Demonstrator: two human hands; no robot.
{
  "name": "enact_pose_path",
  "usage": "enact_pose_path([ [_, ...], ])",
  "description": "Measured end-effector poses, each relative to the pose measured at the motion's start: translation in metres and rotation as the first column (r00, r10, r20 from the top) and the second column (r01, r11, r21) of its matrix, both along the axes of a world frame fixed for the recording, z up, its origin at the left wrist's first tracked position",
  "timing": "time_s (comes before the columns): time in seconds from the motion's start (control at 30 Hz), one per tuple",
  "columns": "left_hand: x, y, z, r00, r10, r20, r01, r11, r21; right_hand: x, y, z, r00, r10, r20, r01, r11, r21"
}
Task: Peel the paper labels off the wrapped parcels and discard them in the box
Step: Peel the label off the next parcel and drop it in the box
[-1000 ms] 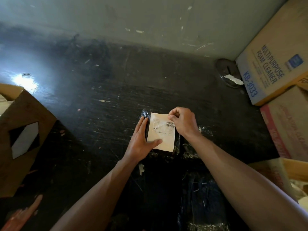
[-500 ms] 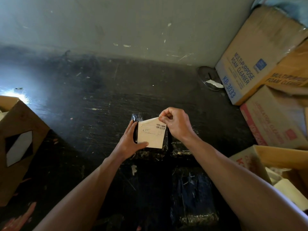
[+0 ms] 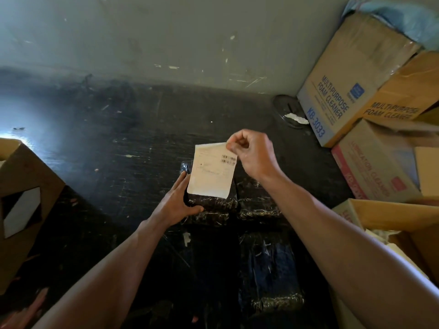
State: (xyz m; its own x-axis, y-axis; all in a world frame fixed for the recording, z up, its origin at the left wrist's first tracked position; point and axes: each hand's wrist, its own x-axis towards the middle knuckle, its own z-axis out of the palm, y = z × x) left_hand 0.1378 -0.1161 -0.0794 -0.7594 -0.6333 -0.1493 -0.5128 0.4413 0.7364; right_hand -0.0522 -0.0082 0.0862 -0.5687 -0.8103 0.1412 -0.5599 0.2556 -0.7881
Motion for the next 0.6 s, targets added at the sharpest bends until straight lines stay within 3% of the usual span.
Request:
enact_pose_path([
  [0.2,-0.004,0.007,0.006,0.998,0.027,0.055,-0.027,1.0,0.015,-0.018,0.013,0.016,0.994,-0.004,-0.108,0.011,0.998,0.066],
  [0.6,-0.015,0.069,0.043,0.998,0.065,-0.022,-0.067,0.993,-0.101,-0.084,0.153,0.008,0.953,-0.271,-0.139,0.291,0.944,0.154],
])
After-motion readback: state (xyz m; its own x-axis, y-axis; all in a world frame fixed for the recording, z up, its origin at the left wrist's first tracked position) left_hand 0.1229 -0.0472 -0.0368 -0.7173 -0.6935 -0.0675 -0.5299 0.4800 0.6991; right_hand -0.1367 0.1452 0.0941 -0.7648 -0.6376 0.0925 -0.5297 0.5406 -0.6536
